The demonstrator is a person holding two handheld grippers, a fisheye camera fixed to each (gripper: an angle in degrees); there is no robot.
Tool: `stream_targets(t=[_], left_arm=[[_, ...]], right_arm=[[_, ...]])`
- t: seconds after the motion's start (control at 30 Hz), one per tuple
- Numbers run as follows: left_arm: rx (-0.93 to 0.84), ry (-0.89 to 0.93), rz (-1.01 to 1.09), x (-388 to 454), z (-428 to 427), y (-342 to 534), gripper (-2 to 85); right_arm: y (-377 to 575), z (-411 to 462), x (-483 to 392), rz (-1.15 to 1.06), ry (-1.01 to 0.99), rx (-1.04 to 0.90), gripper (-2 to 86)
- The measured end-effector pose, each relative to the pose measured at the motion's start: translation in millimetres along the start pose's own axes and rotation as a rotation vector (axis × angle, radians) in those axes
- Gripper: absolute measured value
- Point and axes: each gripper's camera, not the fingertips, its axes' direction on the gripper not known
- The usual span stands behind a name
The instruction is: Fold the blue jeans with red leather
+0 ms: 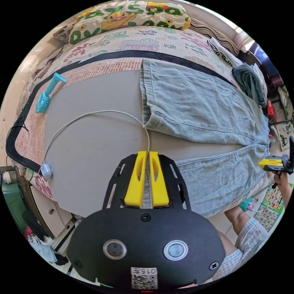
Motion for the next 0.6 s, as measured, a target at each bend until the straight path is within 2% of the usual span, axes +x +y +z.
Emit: stream_targets(t=[0.13, 0.2, 0.27, 0.33, 0.43, 0.6], left_arm=[[0.036, -0.194, -0.144, -39, -51, 7, -0.5], [0.028, -0.356, -0.347, -92, -91, 25, -0.4], [-0.02, -0.413, -0.506, -129, -117, 45, 0.2], [-0.02, -0.356, -0.585, -145, -142, 62, 2.0], [0.031, -0.253, -0.507, -117, -173, 73, 5.0], [0.034, -0.002, -0.11, 42, -196, 49, 6.4]], right_arm=[[46, -34, -29, 0.05, 0.013, -0.024, -1.0], [70, -51, -35, 0.099, 0.018, -0.032, -1.0], [106, -71, -38, 0.205, 0.01, -0.042, -1.0], [137, -87, -39, 0.302, -0.008, -0.041, -0.9], [194, -117, -42, 0.481, -0.007, 0.0, -0.7], [298, -167, -37, 0.804, -0.021, 0.141, 2.4]])
